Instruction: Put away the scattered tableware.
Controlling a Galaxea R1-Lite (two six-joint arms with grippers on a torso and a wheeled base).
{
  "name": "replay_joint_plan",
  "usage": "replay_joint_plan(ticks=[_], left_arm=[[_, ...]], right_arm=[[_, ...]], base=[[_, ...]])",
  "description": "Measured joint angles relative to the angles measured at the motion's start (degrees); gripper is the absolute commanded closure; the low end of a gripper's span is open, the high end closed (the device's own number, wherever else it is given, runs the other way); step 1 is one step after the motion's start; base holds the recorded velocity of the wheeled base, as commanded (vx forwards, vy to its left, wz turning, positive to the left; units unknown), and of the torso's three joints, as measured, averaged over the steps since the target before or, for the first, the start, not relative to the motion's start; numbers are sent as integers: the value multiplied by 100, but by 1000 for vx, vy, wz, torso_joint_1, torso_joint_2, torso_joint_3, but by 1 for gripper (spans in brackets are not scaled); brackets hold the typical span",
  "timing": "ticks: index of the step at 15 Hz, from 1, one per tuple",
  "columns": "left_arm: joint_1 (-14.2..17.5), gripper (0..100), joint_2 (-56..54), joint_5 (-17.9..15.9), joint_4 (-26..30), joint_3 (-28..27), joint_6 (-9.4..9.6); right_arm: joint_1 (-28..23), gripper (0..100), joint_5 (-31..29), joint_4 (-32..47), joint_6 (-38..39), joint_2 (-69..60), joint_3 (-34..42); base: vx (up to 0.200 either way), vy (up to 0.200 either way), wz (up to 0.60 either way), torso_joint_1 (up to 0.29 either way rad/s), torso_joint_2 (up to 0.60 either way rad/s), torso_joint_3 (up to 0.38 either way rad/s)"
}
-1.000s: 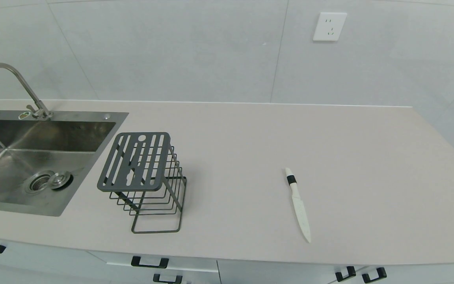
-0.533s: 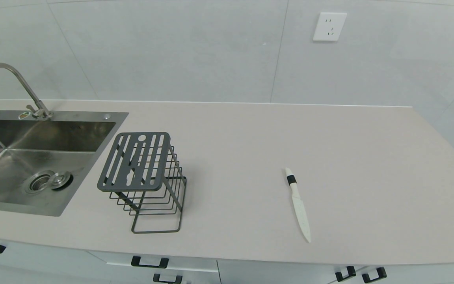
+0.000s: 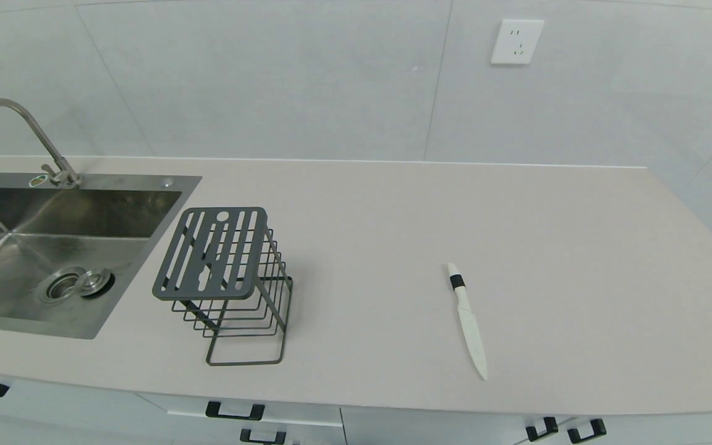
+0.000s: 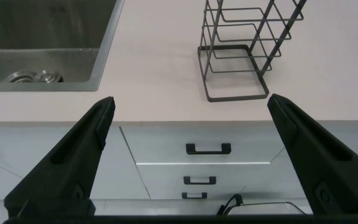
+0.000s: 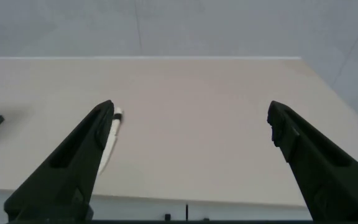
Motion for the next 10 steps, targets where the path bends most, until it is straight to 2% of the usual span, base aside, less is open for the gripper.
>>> replay_joint_plan(ticks=[2, 4, 7, 10], left_arm=[[0, 0, 0, 0, 0, 0, 4], [0, 0, 0, 0, 0, 0, 9], [2, 0, 0, 0, 0, 0, 6], [0, 0, 0, 0, 0, 0, 9]], right_arm=[[-16, 0, 273, 174, 0, 48, -191], [2, 0, 820, 432, 0, 445, -561], [148, 0, 1475, 681, 0, 1726, -1062], [482, 0, 1713, 752, -7, 3176, -1462]], base=[[0, 0, 0, 0, 0, 0], [0, 0, 0, 0, 0, 0], [0, 0, 0, 0, 0, 0], [0, 0, 0, 0, 0, 0]])
